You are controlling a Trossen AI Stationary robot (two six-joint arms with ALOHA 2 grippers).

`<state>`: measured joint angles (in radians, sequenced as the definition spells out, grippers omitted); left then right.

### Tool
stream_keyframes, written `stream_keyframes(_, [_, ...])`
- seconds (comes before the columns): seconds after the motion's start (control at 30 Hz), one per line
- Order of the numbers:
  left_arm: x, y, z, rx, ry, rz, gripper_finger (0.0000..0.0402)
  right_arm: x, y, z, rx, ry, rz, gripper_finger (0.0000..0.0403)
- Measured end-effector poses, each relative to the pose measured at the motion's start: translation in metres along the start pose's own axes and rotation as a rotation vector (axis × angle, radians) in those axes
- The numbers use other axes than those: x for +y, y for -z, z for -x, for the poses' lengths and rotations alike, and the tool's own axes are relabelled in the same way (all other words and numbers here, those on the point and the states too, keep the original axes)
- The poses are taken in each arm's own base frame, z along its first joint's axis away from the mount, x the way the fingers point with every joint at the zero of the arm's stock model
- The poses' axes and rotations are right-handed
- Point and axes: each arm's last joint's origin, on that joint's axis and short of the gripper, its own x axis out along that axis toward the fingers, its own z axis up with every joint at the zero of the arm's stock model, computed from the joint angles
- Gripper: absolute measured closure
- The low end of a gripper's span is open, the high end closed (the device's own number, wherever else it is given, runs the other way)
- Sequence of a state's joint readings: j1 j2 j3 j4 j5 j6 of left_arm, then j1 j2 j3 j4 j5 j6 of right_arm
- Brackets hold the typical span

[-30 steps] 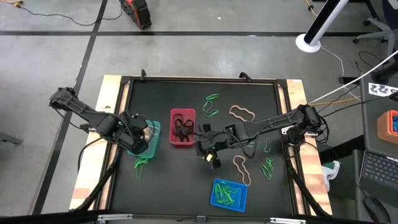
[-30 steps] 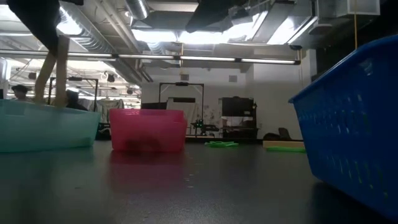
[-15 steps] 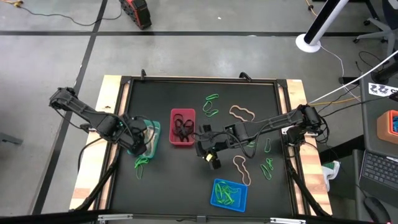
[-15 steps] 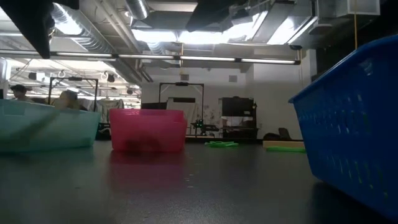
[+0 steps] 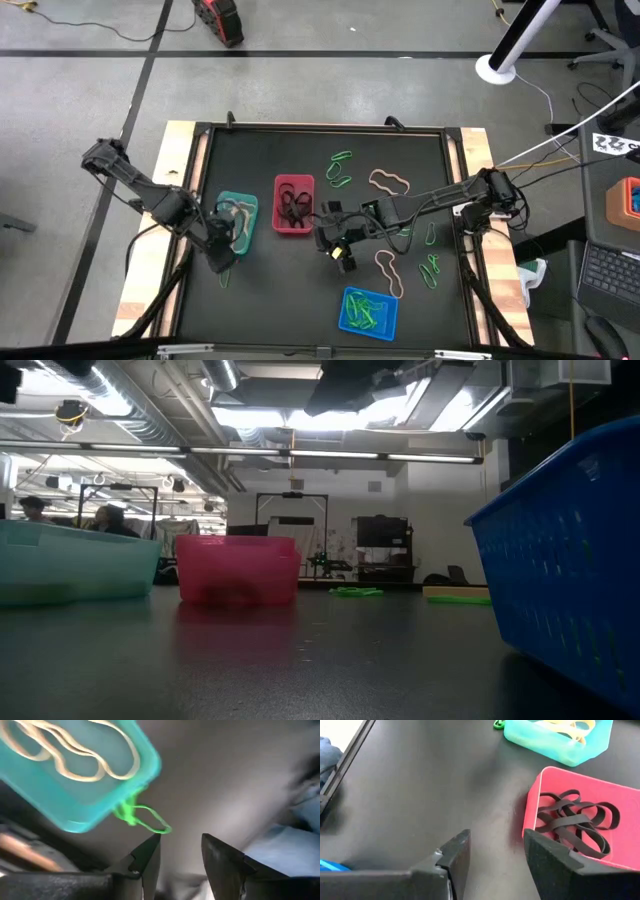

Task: Sort rubber bands into baskets
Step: Put the green rubber band into the blue bin

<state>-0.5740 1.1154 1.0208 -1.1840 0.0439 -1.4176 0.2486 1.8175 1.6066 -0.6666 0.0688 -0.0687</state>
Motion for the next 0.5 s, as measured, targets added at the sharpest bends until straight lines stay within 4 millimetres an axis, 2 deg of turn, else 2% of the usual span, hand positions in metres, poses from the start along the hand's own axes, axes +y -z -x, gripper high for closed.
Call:
stream_keyframes(0.17, [-0.018, 0.013, -0.018, -0.001, -0.017, 0.065, 0.0263, 0.000, 0.002, 0.000, 0.024, -0.012, -0.062, 0.0221])
stream_keyframes(0.37, [-0.034, 0.029, -0.057, 0.003, -0.174, 0.072, 0.0263, 0.006, 0.006, 0.000, 0.061, -0.050, -0.076, 0.0221])
stream_keyframes(0.5, [-0.043, 0.036, -0.081, 0.005, -0.241, 0.035, 0.0263, 0.017, 0.006, 0.001, 0.065, -0.079, -0.055, 0.0221])
